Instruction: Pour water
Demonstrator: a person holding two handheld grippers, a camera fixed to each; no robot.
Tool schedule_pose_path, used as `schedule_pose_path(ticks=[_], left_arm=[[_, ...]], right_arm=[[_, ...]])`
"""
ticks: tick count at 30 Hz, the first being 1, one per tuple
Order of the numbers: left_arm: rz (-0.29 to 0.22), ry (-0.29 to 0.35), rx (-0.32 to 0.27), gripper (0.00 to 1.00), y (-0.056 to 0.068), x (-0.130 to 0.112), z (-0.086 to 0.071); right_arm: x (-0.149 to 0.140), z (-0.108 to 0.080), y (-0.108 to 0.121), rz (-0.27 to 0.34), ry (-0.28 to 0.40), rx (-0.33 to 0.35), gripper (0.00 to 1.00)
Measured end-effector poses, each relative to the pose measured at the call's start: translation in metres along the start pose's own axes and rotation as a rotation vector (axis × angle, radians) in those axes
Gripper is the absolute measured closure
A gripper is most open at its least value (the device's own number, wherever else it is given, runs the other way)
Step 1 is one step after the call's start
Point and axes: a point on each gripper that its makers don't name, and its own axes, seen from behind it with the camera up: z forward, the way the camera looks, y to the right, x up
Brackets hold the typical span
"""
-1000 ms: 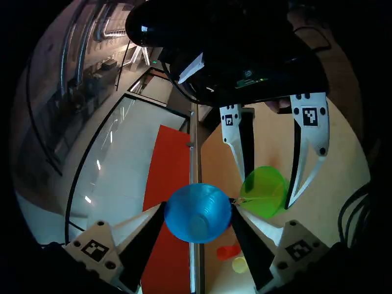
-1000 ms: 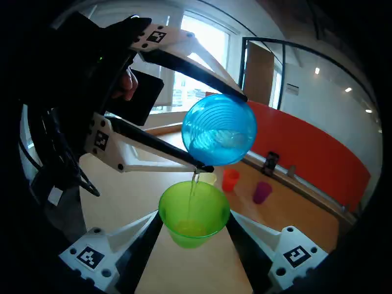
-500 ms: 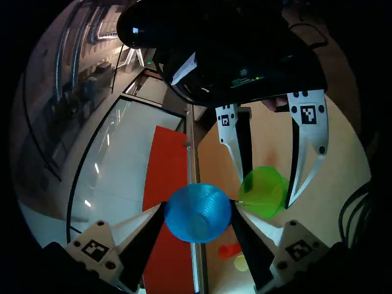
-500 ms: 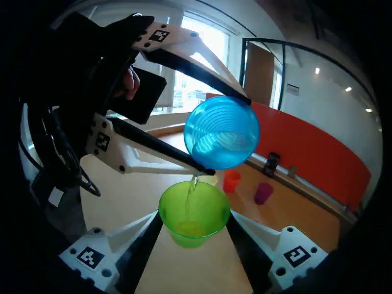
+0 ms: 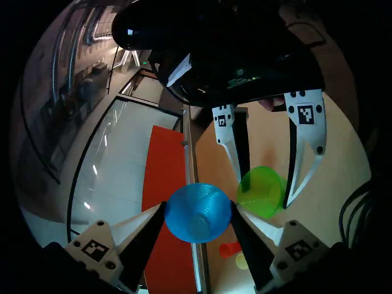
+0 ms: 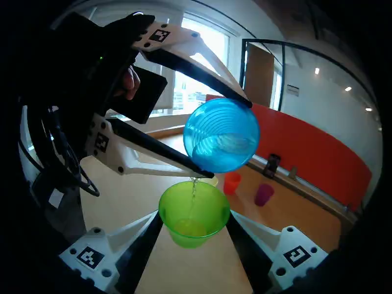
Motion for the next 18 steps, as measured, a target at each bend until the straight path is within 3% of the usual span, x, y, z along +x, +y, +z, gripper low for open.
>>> schedule_pose_path(ticks=[18], left_arm=[[0.033, -0.009, -0.021, 0.11, -0.0025, 0.0014, -0.0033]], right_arm=[[0.0013, 0.0013, -0.0006, 0.001, 0.013, 0.003, 0.09]])
